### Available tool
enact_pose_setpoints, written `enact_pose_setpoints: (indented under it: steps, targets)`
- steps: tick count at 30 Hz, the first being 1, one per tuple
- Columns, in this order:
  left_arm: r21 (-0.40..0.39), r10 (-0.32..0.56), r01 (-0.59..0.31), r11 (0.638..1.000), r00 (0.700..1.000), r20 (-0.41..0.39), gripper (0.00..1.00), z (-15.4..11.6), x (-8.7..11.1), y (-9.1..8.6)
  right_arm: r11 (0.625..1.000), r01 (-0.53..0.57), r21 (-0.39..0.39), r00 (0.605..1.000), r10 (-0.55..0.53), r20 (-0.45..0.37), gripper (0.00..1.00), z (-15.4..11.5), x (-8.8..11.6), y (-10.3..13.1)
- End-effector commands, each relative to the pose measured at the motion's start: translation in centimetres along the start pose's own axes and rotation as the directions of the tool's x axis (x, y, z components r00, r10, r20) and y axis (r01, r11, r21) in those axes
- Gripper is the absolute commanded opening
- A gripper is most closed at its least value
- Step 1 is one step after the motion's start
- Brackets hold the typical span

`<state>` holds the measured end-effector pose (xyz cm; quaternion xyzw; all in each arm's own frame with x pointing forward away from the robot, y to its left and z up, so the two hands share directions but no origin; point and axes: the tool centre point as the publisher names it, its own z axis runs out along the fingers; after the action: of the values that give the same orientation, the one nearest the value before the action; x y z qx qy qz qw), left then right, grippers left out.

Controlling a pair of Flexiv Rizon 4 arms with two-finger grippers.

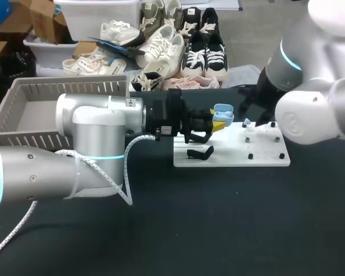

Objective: Pick up each earbud case from the left stands, insert the matching earbuds, close the lid, and place the case in the box.

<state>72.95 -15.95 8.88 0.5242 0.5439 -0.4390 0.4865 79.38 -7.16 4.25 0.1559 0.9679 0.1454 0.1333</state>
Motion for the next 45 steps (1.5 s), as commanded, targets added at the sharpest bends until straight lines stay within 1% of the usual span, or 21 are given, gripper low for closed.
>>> enact_pose_setpoints:
  steps: [1,11,19,29,36,40,45]
  targets:
    - [-0.004,0.001,-0.001,1.000,1.000,0.001,0.00,0.0,0.0,-0.1,1.000,0.001,-0.003,1.000,-0.001,-0.003,0.50,0.6,-0.1,0.2]
    - [-0.004,0.001,-0.001,1.000,1.000,0.001,0.00,0.0,0.0,-0.1,0.999,-0.025,-0.020,1.000,0.024,-0.008,0.49,1.0,-0.5,0.1]
    - [-0.004,0.001,-0.001,1.000,1.000,0.001,0.00,0.0,0.0,-0.1,0.999,-0.031,-0.019,0.999,0.031,-0.015,0.45,1.3,-0.6,0.1]
    - [-0.004,0.001,-0.001,1.000,1.000,0.001,0.00,0.0,0.0,-0.1,0.999,-0.038,-0.019,0.999,0.037,-0.018,0.33,1.5,-0.8,0.0]
    - [-0.004,0.001,-0.001,1.000,1.000,0.001,0.00,0.0,0.0,-0.1,0.999,-0.046,-0.018,0.999,0.046,-0.020,0.30,1.7,-1.0,-0.3]
    - [-0.004,0.001,-0.001,1.000,1.000,0.001,0.00,0.0,0.0,-0.1,0.999,-0.049,-0.017,0.999,0.048,-0.022,0.31,1.9,-0.9,-0.3]
    - [-0.004,0.001,-0.001,1.000,1.000,0.001,0.00,0.0,0.0,-0.1,0.999,-0.052,-0.016,0.998,0.052,-0.028,0.27,2.1,-0.8,-0.3]
